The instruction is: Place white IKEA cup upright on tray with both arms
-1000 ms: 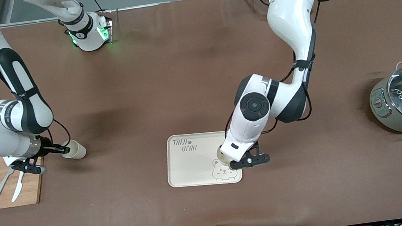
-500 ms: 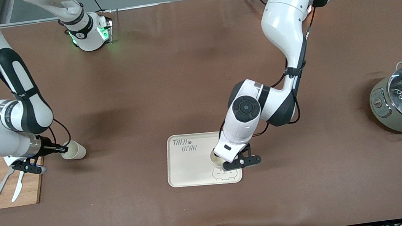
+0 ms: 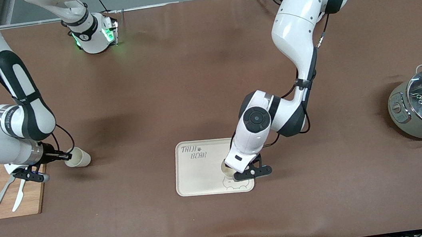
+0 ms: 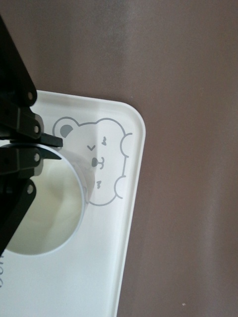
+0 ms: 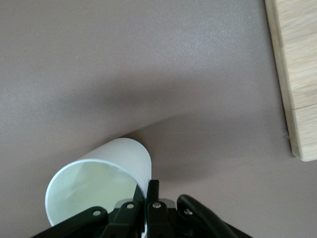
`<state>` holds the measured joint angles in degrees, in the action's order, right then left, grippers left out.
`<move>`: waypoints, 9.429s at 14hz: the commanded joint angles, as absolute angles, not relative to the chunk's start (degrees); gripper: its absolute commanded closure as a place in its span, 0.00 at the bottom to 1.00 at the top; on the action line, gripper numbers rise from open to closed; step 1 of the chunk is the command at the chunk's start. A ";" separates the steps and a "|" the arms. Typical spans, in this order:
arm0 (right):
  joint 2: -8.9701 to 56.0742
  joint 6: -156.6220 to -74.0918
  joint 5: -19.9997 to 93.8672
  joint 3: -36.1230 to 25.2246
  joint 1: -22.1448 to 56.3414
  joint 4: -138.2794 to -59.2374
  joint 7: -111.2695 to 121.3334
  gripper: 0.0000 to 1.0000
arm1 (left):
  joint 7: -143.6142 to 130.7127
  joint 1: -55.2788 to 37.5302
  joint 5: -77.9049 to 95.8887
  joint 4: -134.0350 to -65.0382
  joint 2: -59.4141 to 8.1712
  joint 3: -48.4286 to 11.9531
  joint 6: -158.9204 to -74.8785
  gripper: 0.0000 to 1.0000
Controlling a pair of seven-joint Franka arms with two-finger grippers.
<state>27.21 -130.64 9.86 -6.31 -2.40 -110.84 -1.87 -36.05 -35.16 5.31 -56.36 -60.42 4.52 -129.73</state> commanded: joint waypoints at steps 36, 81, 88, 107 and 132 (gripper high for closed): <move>27.94 -120.75 16.44 -5.80 8.61 -97.12 -40.33 1.00 | -5.56 -13.47 6.15 -55.81 -32.26 4.83 -92.03 0.00; 44.38 -134.82 21.71 -6.06 33.57 -82.35 -82.62 1.00 | -11.16 0.44 4.83 -89.91 -3.43 -4.83 -100.28 0.00; 44.38 -134.56 21.62 -6.15 34.45 -83.94 -82.88 0.93 | -11.01 -14.91 2.46 -93.25 -0.18 10.16 -99.76 0.00; 42.63 -129.22 26.54 -6.33 34.28 -82.80 -82.52 0.00 | -9.84 2.37 2.37 -91.85 -3.78 -6.59 -98.97 0.00; 28.57 -103.73 10.90 -7.82 22.16 -71.89 -60.59 0.00 | -7.21 2.37 -1.41 -84.90 -9.31 -6.59 -101.16 0.00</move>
<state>31.12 -106.28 11.94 -8.60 23.90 -70.32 -65.19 -8.01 1.83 -0.86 -86.14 -8.67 -5.88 -100.76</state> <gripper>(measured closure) 0.000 0.000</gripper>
